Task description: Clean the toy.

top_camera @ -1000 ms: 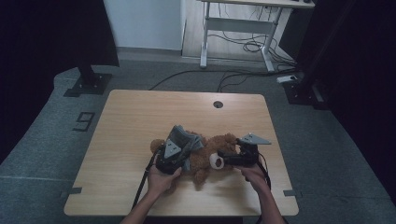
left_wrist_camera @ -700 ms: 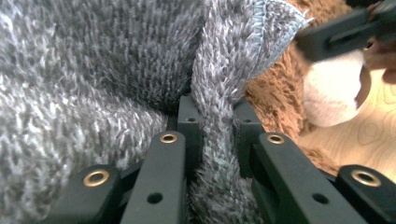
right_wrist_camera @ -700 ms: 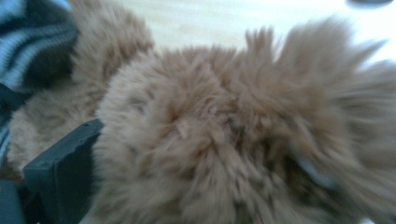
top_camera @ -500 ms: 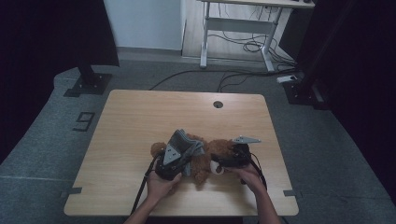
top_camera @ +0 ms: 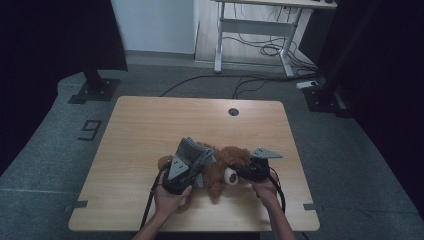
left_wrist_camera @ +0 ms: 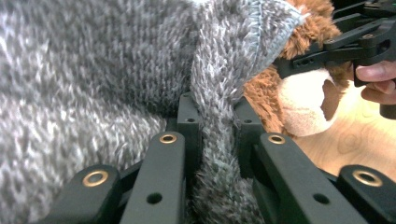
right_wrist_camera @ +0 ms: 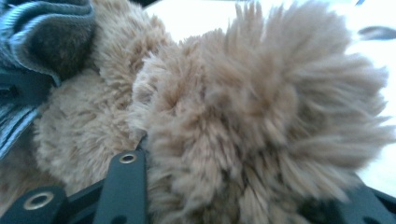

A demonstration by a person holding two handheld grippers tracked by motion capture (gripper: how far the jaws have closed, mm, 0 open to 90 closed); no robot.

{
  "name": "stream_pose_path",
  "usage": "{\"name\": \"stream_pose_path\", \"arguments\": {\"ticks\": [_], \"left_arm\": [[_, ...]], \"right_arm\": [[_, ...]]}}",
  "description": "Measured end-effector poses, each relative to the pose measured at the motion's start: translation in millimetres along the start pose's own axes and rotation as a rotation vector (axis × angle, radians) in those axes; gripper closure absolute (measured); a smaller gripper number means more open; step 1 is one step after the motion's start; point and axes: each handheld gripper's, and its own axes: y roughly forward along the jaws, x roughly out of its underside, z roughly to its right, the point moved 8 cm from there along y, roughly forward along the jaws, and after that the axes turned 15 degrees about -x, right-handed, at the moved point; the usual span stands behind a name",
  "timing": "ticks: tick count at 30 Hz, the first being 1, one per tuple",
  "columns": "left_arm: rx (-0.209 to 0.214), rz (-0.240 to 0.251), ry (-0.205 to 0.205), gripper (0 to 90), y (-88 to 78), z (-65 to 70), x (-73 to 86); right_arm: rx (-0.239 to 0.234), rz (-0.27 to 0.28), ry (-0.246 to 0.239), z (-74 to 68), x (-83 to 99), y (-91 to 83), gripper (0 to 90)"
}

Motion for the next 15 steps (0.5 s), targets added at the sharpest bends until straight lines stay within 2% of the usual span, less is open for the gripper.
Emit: {"name": "stream_pose_path", "arguments": {"ticks": [3,5,10,12,15], "left_arm": [[-0.014,0.001,-0.011,77.4,2.0,-8.3,-7.3],[-0.024,0.0,-0.016,77.5,6.1,-14.3,-11.8],[-0.055,-0.009,-0.029,77.5,21.5,-23.6,-22.4],[-0.043,-0.007,-0.036,77.5,21.2,-21.1,-26.6],[-0.028,0.018,-0.013,77.5,15.3,-10.5,-37.1]], "right_arm": [[0.029,0.046,-0.02,-2.1,-8.0,3.5,54.3],[0.058,0.068,-0.051,-1.7,-13.4,6.4,54.7],[0.141,0.138,-0.082,8.9,-21.6,11.3,54.7],[0.141,0.148,-0.069,13.9,-18.0,11.6,54.4],[0.127,0.151,-0.078,16.4,-8.7,7.7,54.0]]}}
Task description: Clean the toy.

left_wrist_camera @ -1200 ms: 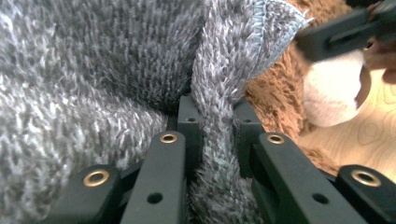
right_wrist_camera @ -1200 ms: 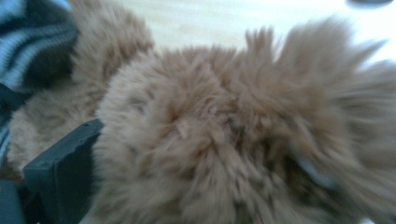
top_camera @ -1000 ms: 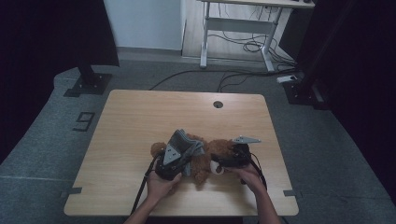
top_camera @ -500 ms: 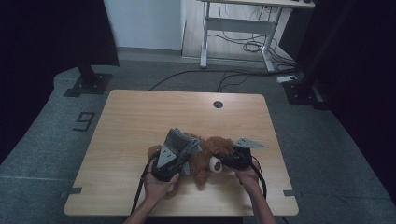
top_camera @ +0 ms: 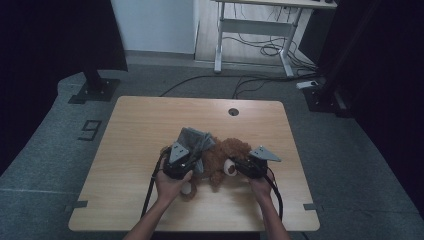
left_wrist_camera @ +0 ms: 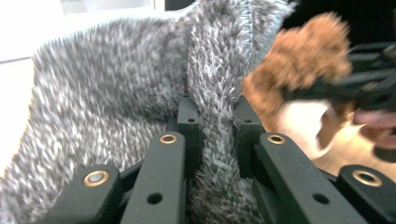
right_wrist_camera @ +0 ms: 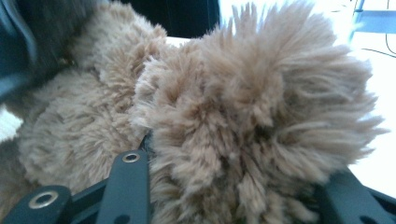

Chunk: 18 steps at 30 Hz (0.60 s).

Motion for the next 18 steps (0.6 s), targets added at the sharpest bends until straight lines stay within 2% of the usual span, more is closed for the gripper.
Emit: {"name": "stream_pose_path", "arguments": {"ticks": [3,6,8,10,12,15,17,18], "left_arm": [[0.03,0.021,0.038,77.5,-4.3,19.8,-18.0],[0.06,0.033,0.083,77.4,-0.5,44.9,-36.2],[0.078,0.021,0.112,77.4,8.4,63.5,-45.0],[0.094,-0.011,0.147,77.4,23.1,83.9,-49.8],[0.101,-0.043,0.171,77.4,35.5,97.3,-49.5],[0.106,-0.113,0.213,77.4,55.8,114.0,-38.4],[0.095,-0.122,0.239,77.3,61.7,117.5,-32.1],[0.097,-0.12,0.236,77.3,62.1,118.1,-31.1]], "right_arm": [[-0.012,-0.005,-0.02,-0.4,7.4,-5.6,53.1],[-0.017,-0.012,-0.023,-2.8,13.8,-10.0,51.9],[-0.02,-0.013,-0.031,-4.5,16.0,-11.5,51.3],[-0.022,-0.014,-0.035,-5.0,17.6,-12.2,51.2],[-0.024,-0.014,-0.041,-5.7,19.0,-13.1,51.0],[-0.025,-0.01,-0.053,-8.2,20.4,-13.9,51.1],[-0.029,-0.019,-0.058,-10.4,21.6,-13.5,51.0],[-0.026,-0.03,-0.059,-9.7,22.9,-13.7,50.9]]}}
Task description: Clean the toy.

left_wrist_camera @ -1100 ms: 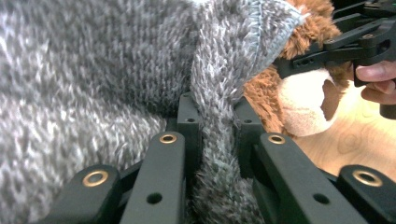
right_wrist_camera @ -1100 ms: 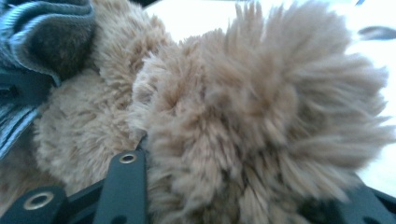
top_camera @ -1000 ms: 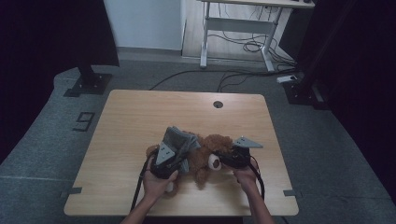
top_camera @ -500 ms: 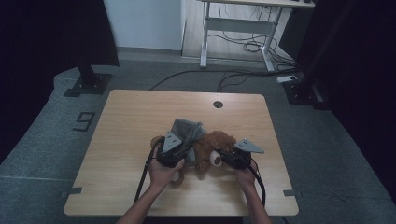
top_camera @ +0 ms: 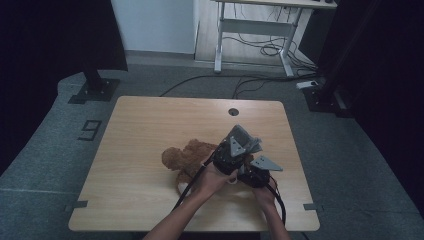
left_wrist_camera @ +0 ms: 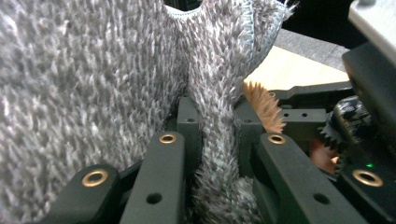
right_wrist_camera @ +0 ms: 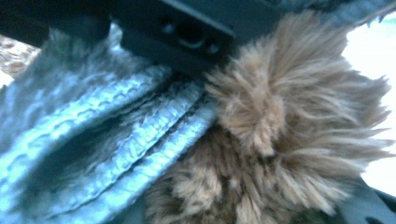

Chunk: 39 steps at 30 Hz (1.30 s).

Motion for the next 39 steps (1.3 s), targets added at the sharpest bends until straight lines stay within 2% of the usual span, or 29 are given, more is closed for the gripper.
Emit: {"name": "stream_pose_path", "arguments": {"ticks": [2,5,7,9,12,15,18,24,26,28,31,34,36,39], "left_arm": [[-0.005,-0.004,0.003,77.2,-0.9,-1.1,2.0],[-0.063,-0.015,0.014,77.3,-3.3,-9.3,8.4],[-0.112,-0.041,0.031,77.3,-5.6,-22.7,17.2],[-0.106,-0.063,-0.018,77.4,-6.9,-37.5,29.8],[-0.091,-0.048,-0.083,77.9,-14.4,-51.9,41.2],[-0.127,-0.036,-0.063,78.0,-27.6,-65.9,51.4],[-0.122,-0.035,-0.122,78.1,-35.8,-82.1,59.6],[-0.196,-0.061,-0.193,77.9,-52.0,-127.4,77.7],[-0.231,-0.092,-0.217,77.9,-54.0,-143.7,90.7],[-0.23,-0.118,-0.26,77.8,-54.6,-155.7,105.5],[-0.226,-0.134,-0.289,77.8,-55.8,-162.2,119.8],[-0.209,-0.117,-0.294,77.7,-60.4,-161.0,116.6],[-0.203,-0.094,-0.276,77.7,-65.6,-156.3,106.1],[-0.176,-0.035,-0.233,77.6,-74.2,-139.7,78.1]], "right_arm": [[-0.013,0.007,0.007,1.1,1.6,-1.4,50.8],[-0.012,0.007,0.002,1.0,2.0,-1.7,50.7],[-0.018,0.011,0.003,1.3,2.2,-2.2,50.7],[-0.027,0.02,0.014,2.7,2.7,-3.1,50.6],[-0.033,0.023,0.033,3.8,2.9,-2.4,50.5],[-0.029,0.019,0.039,4.7,2.6,-2.3,50.5],[-0.031,0.019,0.038,4.4,2.9,-2.7,50.5],[-0.041,0.025,0.039,4.3,3.4,-3.4,50.5],[-0.045,0.027,0.041,4.5,3.6,-3.8,50.5],[-0.049,0.029,0.043,4.8,3.6,-3.8,50.5],[-0.05,0.03,0.042,4.5,3.5,-3.4,50.4],[-0.049,0.031,0.043,4.4,3.5,-3.4,50.4],[-0.049,0.033,0.045,4.9,3.7,-3.5,50.3],[-0.05,0.034,0.047,5.4,3.8,-3.5,50.3]]}}
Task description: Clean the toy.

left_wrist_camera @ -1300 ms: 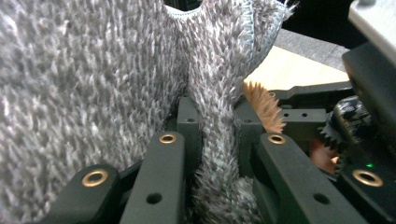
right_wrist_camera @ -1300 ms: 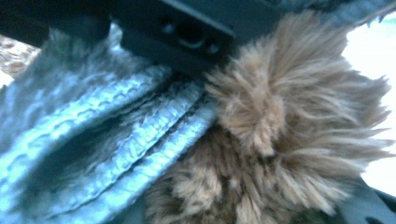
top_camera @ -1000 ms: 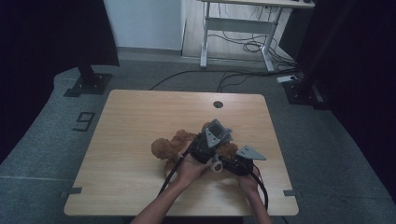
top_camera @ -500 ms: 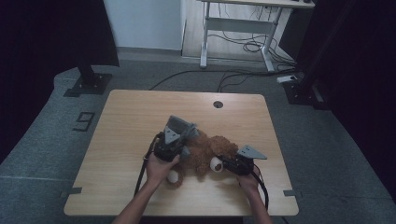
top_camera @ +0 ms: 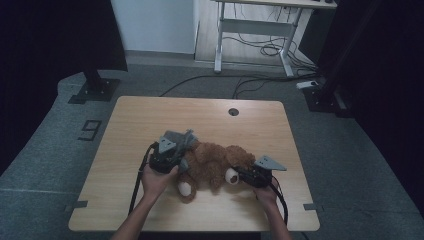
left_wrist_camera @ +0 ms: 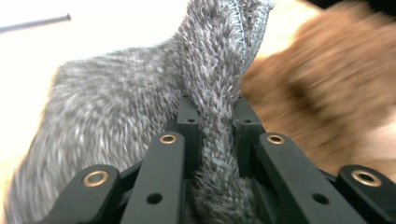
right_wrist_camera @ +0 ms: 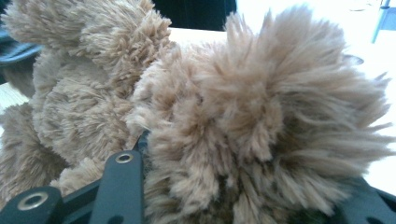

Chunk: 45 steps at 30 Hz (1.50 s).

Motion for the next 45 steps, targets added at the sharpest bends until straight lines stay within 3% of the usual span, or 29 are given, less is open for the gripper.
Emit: {"name": "stream_pose_path", "arguments": {"ticks": [5,9,11,13,15,17,22,29,37,40,42,45], "left_arm": [[0.045,0.029,0.069,77.5,-4.3,37.0,-22.8],[0.136,-0.001,0.046,77.5,7.8,68.1,-27.4],[0.166,-0.022,0.057,77.5,15.7,84.1,-26.1],[0.171,-0.038,0.09,77.4,24.2,99.4,-22.4],[0.144,-0.042,0.124,77.3,30.4,105.4,-18.3],[0.148,-0.048,0.106,77.3,32.4,101.8,-15.3],[0.155,-0.048,0.05,77.5,27.8,76.9,-2.3],[0.096,-0.029,0.035,77.6,15.4,40.5,8.7],[0.018,-0.06,-0.04,77.5,16.5,-5.2,34.4],[0.026,-0.09,-0.093,77.5,17.5,-19.8,43.3],[0.039,-0.094,-0.101,77.4,15.1,-22.1,40.3],[0.047,-0.072,-0.079,77.4,5.9,-19.4,23.1]], "right_arm": [[-0.001,-0.001,-0.001,-0.1,0.1,-0.2,50.3],[-0.001,0.001,0.004,0.1,0.2,-0.2,50.3],[-0.001,0.001,0.003,0.2,0.2,-0.2,50.3],[-0.002,0.001,0.003,0.3,0.3,-0.2,50.2],[0.003,-0.004,0.004,0.8,0.9,-0.5,50.2],[0.003,-0.004,0.009,1.6,1.7,-0.9,50.2],[-0.001,-0.005,-0.001,-0.6,1.2,0.2,50.0],[-0.003,-0.002,0.002,-0.9,1.4,0.3,49.9],[-0.007,0.0,0.005,-0.7,1.5,0.4,49.8],[-0.011,0.002,0.005,-1.0,1.4,0.8,49.8],[-0.012,0.004,0.007,-0.5,1.3,1.1,49.8],[-0.014,0.005,0.019,0.6,1.4,0.6,49.8]]}}
